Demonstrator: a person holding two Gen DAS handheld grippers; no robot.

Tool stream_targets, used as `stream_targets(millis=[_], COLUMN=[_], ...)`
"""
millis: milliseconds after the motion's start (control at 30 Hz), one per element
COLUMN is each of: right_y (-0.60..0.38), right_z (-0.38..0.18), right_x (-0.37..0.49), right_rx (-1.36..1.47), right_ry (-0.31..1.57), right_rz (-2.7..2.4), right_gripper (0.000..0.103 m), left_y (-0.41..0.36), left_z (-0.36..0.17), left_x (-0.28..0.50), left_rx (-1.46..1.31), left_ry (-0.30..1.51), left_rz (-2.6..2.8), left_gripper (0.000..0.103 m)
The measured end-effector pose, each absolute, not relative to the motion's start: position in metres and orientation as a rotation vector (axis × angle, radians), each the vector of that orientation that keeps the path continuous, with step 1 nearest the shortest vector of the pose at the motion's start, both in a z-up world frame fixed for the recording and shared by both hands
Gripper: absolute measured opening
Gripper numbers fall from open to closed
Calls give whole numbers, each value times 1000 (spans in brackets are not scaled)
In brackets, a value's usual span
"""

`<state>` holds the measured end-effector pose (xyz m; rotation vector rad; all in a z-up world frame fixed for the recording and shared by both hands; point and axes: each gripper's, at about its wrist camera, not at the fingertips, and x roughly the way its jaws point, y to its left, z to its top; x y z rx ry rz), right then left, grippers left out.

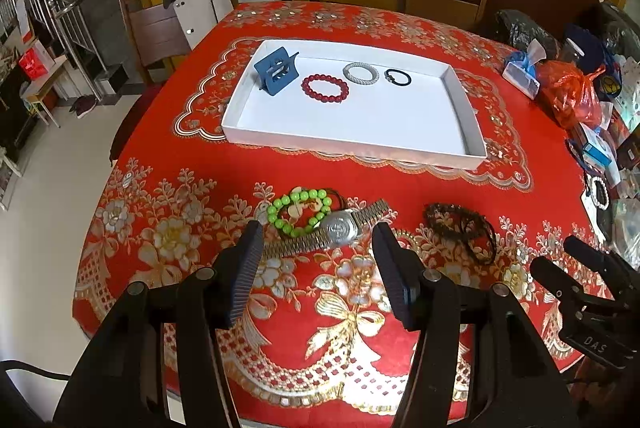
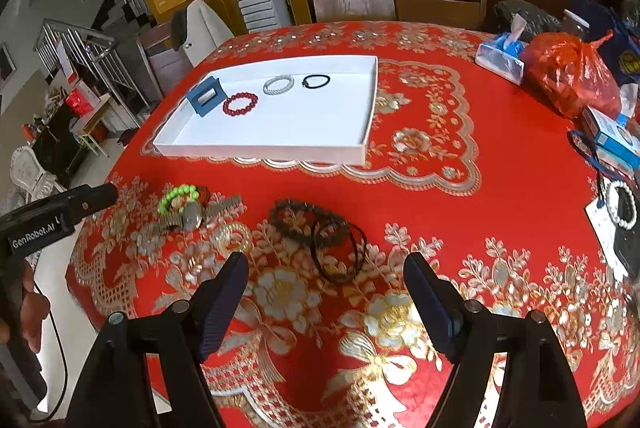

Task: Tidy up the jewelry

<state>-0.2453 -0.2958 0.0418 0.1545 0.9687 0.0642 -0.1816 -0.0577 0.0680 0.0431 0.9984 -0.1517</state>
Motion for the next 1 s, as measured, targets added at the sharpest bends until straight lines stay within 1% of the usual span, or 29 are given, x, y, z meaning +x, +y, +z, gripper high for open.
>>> stream_targets(millis=[400, 1000], right_y=[-295, -283], right_z=[38, 33], right_x=[-256, -248], right_rx=[142, 121], right_ry=[978, 998], right_rz=[79, 99], right_gripper=[78, 78], left_y=[-58, -47], left_z=[64, 52], left_x=[-197, -196], left_rx=[48, 25], left_ry=[1005, 1045], left_rz=[-140, -127], left_gripper=[56, 56])
